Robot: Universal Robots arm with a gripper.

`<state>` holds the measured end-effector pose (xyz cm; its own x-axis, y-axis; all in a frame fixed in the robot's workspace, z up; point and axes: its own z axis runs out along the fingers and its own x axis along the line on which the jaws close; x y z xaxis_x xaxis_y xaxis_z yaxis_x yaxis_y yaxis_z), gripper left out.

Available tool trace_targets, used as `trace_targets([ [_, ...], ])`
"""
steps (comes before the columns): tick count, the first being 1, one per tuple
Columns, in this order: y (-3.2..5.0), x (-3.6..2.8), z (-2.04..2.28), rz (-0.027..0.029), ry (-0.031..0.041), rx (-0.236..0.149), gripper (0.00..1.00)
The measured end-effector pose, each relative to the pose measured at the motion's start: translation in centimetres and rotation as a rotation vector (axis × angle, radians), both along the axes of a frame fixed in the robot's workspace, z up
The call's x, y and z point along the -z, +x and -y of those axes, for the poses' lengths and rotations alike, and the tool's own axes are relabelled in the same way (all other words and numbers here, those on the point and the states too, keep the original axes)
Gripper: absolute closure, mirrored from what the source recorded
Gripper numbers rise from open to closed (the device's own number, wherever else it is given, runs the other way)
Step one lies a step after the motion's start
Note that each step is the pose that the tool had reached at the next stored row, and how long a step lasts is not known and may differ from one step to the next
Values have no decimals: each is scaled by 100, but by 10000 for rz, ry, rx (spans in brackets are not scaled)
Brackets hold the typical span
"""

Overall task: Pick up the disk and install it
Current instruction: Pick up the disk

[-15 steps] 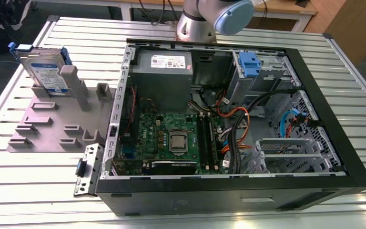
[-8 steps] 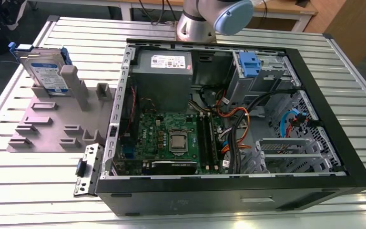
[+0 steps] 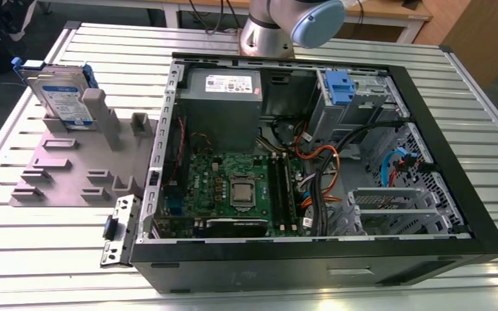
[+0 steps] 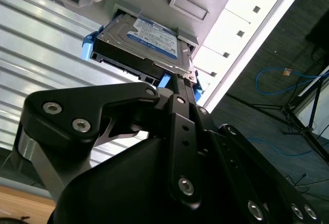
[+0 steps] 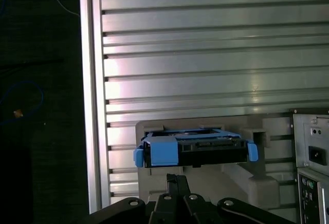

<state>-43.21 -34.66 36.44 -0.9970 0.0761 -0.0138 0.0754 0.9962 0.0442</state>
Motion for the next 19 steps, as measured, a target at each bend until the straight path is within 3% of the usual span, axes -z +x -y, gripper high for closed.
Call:
trace_targets([
  [6,-1,0,0,0,0,-124,89],
  [19,-1,0,0,0,0,-811,89],
])
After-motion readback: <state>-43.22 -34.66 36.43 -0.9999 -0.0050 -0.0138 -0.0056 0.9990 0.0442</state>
